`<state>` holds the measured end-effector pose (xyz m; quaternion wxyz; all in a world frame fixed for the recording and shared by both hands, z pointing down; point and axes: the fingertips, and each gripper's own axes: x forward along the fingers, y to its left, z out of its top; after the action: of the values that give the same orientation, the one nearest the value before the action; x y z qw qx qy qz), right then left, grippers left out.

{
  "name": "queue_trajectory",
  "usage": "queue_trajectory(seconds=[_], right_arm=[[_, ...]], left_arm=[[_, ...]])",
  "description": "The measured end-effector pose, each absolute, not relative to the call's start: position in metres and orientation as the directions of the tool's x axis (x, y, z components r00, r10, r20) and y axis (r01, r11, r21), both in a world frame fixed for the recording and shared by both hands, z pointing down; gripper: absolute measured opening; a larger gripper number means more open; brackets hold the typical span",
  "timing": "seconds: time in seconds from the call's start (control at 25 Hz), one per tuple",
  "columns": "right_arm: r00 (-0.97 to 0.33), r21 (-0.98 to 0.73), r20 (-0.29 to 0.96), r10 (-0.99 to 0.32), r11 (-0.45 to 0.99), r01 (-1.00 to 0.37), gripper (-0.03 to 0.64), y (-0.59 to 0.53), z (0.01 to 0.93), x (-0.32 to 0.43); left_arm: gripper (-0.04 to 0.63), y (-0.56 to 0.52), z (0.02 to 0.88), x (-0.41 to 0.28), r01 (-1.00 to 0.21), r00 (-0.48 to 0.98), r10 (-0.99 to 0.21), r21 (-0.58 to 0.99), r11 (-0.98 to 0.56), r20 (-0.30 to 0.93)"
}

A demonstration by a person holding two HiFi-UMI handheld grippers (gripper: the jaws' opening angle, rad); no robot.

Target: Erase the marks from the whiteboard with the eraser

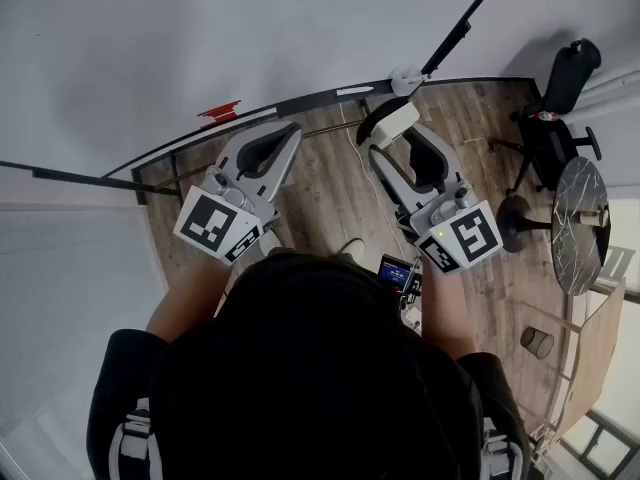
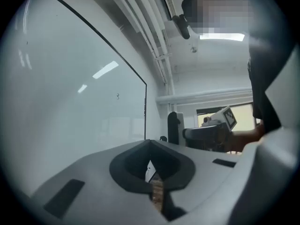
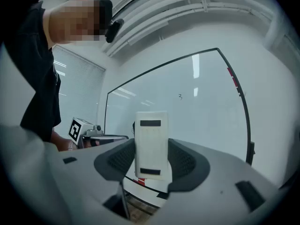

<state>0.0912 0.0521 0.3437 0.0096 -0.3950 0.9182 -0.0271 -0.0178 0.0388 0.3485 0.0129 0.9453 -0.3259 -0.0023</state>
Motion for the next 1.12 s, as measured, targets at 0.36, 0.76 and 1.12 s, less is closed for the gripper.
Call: queue_trajectory(seconds=[0.36,0.76,1.12], right_arm=[[-0.705,-0.039,0.015,-0.709,0.704,-0.709,0.221,0.052,0.347,0.094],[-0.754,0.012,0.06,-0.654,0.756,-0.654,0.221,0.029,0.33,0.108],[-0.702,0.052,0.014,-0.712,0.702,-0.711,0.221,-0.042,0.31,0.092]], left_arm=[[0.005,0.043,0.352,-0.009,-0.633,0.774,-0.633,0.02,-0.774,0.013],[0.005,0.014,0.33,0.008,-0.72,0.693,-0.72,0.003,-0.694,0.026],[0.005,-0.042,0.31,-0.02,-0.781,0.624,-0.781,-0.006,-0.624,0.017]])
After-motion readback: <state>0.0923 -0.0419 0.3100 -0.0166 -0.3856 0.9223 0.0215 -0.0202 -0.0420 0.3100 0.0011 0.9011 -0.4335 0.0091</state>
